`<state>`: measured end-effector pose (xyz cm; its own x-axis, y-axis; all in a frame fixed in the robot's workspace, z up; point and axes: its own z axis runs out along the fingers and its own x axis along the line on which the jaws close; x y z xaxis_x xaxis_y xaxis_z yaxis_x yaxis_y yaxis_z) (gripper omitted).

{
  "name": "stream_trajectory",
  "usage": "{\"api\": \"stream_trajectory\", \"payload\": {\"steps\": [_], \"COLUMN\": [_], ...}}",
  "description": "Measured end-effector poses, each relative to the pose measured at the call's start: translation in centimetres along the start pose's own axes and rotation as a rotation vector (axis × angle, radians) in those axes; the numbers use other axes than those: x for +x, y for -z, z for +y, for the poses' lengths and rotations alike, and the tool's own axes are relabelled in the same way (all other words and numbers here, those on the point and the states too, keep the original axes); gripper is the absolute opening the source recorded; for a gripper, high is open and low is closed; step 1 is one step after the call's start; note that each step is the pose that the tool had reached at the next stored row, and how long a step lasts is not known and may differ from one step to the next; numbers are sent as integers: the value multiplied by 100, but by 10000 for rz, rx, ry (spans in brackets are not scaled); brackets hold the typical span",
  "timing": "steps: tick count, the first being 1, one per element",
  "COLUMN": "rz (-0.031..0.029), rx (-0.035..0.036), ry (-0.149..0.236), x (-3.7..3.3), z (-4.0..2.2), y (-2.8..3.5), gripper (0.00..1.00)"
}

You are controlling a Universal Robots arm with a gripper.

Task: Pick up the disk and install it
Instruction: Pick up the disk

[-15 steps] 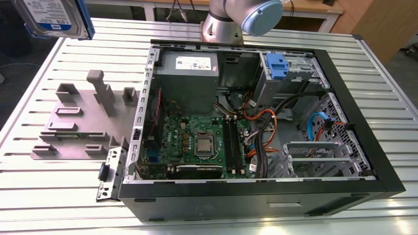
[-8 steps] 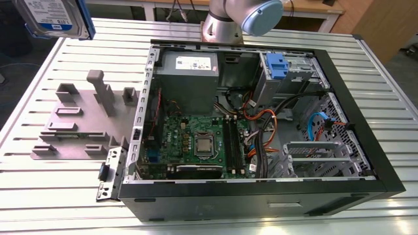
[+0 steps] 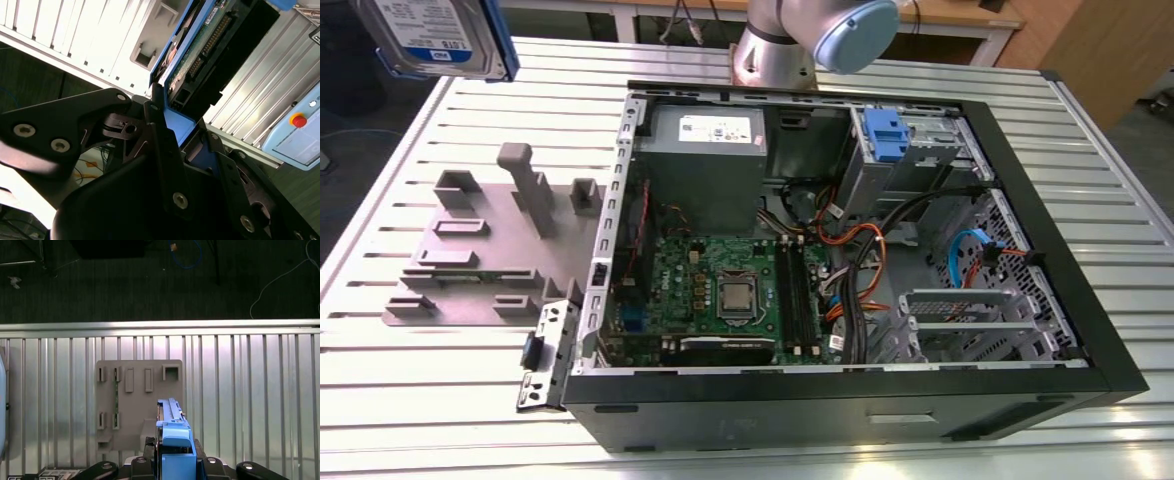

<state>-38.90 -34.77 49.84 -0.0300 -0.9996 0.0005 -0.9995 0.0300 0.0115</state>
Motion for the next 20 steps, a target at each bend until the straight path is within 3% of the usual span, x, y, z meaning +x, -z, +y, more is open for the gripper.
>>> {"api": "stream_trajectory", "payload": {"steps": [20], "rz": [0], "rx": [0], "ry": [1], "x": [1], "z": [-131], "y": [1], "gripper": [36]}}
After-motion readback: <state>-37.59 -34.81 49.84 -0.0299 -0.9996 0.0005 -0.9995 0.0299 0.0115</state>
